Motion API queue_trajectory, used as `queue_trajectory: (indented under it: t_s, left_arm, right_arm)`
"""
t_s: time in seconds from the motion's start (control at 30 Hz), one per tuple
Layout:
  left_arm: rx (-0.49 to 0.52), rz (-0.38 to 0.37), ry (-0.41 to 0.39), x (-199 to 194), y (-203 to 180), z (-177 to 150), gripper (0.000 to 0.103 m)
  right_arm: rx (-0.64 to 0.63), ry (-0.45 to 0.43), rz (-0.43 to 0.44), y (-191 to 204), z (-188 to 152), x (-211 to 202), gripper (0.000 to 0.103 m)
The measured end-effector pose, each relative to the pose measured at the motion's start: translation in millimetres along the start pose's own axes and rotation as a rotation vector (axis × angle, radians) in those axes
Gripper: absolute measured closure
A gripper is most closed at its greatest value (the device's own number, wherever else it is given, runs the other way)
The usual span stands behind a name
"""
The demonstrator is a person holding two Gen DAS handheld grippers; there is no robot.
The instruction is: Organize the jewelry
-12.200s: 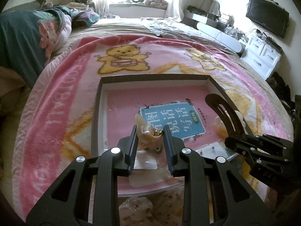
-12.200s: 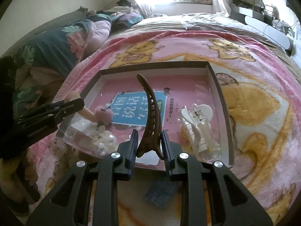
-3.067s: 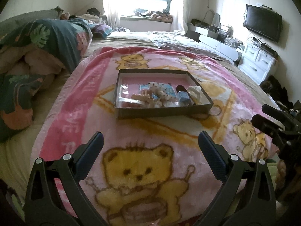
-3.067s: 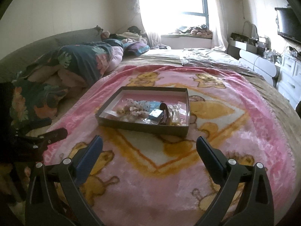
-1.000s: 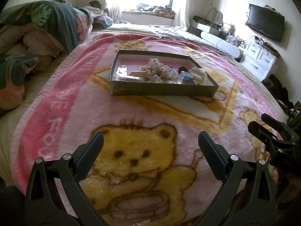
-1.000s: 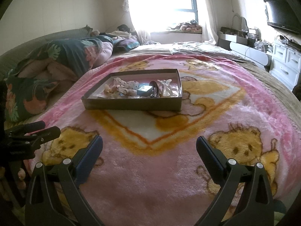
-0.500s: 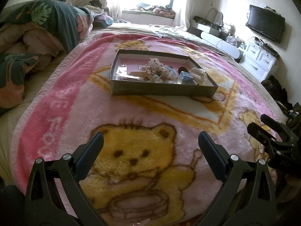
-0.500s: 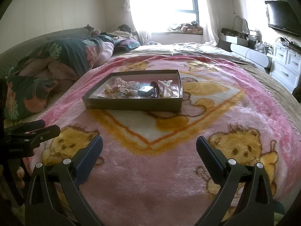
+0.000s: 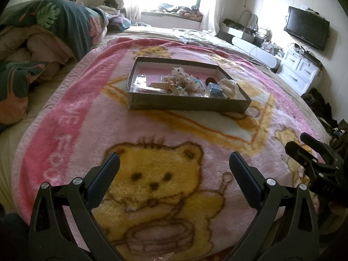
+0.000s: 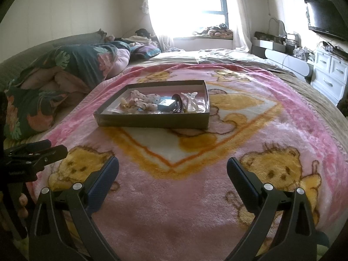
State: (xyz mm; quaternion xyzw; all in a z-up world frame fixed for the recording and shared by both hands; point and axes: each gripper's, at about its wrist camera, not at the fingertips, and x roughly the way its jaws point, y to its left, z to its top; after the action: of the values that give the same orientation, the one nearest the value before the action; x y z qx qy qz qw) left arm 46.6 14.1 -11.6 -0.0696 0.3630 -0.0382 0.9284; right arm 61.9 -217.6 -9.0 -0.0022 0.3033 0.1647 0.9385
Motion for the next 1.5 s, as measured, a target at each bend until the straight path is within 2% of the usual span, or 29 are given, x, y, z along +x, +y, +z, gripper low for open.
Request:
queue_trajectory:
  t_s: [1.5]
  left_arm:
    - [-0.006,0.008,0.003,-4.0,1.8,2.7,0.009]
  right_arm:
    - [-0.001,0.005,0.002,-1.4,-0.4,-0.9,0.004]
